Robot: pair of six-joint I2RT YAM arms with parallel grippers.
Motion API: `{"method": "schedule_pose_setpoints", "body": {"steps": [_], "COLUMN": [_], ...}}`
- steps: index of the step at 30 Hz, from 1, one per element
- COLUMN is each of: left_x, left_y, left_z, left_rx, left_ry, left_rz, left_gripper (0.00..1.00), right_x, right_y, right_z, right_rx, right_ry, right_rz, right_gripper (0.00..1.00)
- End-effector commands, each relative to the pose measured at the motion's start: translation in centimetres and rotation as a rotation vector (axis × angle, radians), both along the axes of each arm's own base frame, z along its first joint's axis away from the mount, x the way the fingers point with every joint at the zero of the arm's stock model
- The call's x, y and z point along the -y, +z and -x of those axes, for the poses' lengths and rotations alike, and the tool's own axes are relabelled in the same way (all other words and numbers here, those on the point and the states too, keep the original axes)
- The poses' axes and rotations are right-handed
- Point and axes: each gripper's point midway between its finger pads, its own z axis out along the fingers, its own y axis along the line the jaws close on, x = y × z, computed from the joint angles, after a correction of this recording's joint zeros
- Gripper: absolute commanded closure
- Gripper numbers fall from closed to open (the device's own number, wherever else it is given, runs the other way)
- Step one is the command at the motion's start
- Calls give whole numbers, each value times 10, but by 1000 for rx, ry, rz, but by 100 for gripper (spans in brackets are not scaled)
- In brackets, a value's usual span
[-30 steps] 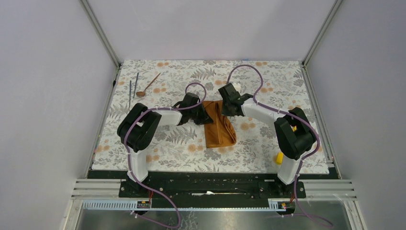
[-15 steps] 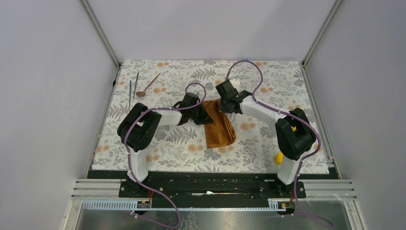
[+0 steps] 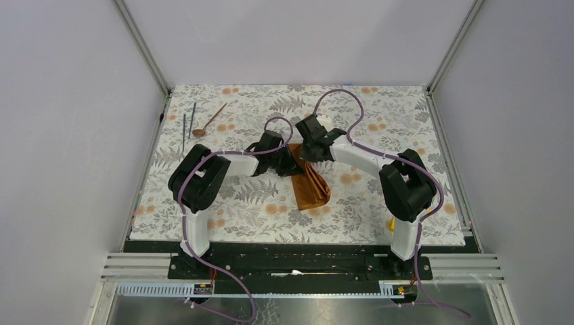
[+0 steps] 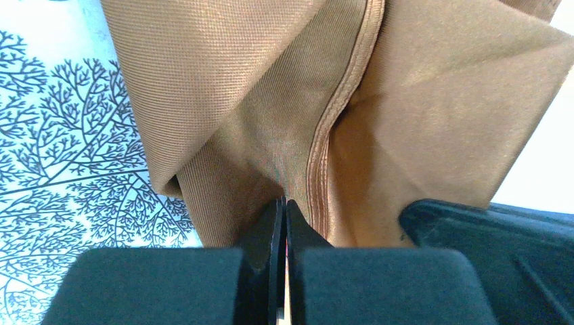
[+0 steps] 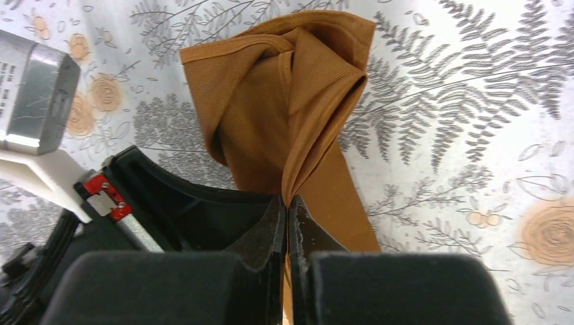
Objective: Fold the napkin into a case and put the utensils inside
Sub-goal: Fold the 2/3-rectangle-folded napkin at the center of the board.
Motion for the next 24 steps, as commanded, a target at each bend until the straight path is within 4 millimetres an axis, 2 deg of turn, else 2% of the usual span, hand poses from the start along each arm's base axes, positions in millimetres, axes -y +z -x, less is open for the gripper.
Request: {"method": "schedule_pose_setpoints", "body": {"steps": [1,8,14,20,24], "left_x": [-13,-17,-26,-26,-33], "left_y": [-31,-26,-14,9,28], "left_z": [16,16,16,23,25], "left_rx": [-68,-43,-3,8,31], "left_ry": [-15,-25,-35,-53,-51], "left_rz": [-96,-116,-165,-136,-123], "left_gripper": [100,99,95,84,78], "right_x": [-29,-41,-36,-28,-26], "right_y": [5,-14,-23,-27,-25], "right_z": [-4,-3,-3,-6,-7], "right_rx": [8,-6,5,3,9], "right_ry": [-21,-39,-59,-80,-75], "right_rz": [-157,-245,-271,-275,-273], "right_gripper": [100,100,100,100,100]}}
